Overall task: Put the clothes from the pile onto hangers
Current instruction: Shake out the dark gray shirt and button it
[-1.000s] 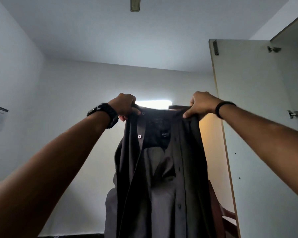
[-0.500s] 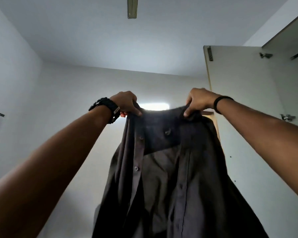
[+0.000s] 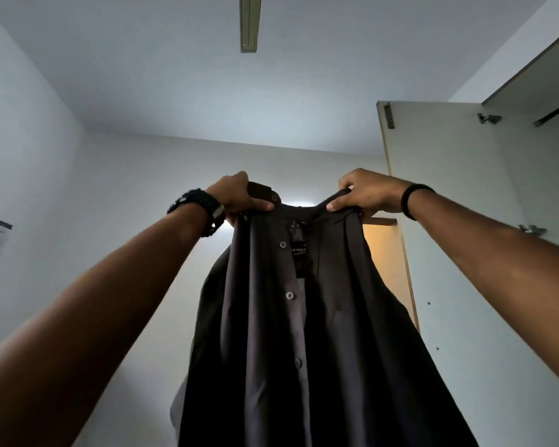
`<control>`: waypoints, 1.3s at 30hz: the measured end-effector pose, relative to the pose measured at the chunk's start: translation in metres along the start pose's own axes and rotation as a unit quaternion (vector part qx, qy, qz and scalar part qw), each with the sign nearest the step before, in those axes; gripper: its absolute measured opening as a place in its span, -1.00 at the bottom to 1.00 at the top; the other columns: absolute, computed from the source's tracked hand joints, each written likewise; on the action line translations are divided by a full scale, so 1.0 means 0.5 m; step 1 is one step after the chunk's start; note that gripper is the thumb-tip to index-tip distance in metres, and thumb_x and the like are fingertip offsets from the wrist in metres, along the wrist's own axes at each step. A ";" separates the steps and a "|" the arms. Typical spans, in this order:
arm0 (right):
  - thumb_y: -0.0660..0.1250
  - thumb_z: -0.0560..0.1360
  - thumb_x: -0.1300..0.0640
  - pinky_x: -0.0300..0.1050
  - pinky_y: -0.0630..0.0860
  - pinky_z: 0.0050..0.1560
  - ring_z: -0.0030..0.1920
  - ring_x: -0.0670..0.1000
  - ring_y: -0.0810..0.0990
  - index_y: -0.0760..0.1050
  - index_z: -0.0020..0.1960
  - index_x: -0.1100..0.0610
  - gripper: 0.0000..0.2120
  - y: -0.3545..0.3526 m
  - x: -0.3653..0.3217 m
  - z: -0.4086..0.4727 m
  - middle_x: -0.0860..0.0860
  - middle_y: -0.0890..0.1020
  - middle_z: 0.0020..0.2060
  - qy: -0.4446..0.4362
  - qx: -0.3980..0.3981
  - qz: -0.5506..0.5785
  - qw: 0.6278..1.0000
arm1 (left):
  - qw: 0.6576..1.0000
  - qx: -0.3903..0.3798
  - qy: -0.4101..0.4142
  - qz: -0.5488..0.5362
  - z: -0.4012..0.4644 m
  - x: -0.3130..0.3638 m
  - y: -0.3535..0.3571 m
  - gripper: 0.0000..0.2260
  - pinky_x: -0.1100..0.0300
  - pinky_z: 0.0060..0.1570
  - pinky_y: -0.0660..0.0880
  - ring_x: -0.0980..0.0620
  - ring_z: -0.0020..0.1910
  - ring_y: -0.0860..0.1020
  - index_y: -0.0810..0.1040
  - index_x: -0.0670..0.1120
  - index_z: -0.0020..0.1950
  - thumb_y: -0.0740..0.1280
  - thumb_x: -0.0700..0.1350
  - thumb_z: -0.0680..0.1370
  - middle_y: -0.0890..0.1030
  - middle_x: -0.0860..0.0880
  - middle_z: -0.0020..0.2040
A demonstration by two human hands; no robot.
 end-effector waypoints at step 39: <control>0.35 0.46 0.43 -0.25 0.60 -0.25 -0.30 -0.04 0.66 0.56 -0.14 0.26 -0.90 0.858 0.200 -0.345 0.05 0.66 -0.31 0.242 -0.318 0.429 0.810 | 0.903 -0.375 -0.130 0.166 -0.454 -0.406 0.568 -0.47 0.17 -0.33 0.40 -0.19 -0.17 0.58 0.55 -0.35 -0.08 0.33 0.18 0.52 0.60 -0.31 -0.11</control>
Point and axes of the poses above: each hand's wrist, its own z-axis towards the middle knuckle, its own y-axis out of the palm, x = y × z, the point moved 8 cm from there along z, towards the middle knuckle
